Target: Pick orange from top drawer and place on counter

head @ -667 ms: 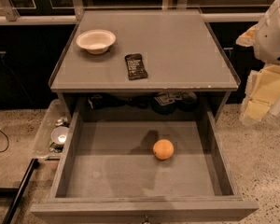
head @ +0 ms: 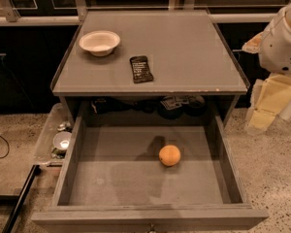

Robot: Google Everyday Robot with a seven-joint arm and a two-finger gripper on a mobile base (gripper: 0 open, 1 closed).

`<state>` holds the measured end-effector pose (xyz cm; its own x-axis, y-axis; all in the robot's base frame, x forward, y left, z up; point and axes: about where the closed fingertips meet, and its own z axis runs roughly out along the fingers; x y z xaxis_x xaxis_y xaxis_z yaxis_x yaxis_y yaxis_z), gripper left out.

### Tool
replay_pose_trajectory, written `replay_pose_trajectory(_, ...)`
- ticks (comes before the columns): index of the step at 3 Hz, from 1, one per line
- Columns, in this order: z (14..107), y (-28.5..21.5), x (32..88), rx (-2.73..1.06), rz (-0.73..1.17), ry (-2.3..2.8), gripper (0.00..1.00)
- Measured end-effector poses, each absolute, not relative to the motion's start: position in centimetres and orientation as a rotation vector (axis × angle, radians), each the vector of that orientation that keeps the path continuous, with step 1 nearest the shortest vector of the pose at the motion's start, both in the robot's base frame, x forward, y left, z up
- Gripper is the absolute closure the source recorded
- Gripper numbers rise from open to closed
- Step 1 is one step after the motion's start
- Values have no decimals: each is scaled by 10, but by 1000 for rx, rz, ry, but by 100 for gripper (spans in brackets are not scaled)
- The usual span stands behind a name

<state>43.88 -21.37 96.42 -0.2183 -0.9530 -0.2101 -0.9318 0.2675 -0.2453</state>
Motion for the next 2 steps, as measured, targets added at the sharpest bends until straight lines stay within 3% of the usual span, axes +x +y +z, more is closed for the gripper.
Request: replay_pose_trajectory(2,888,-205,446,-1773,13,2150,0)
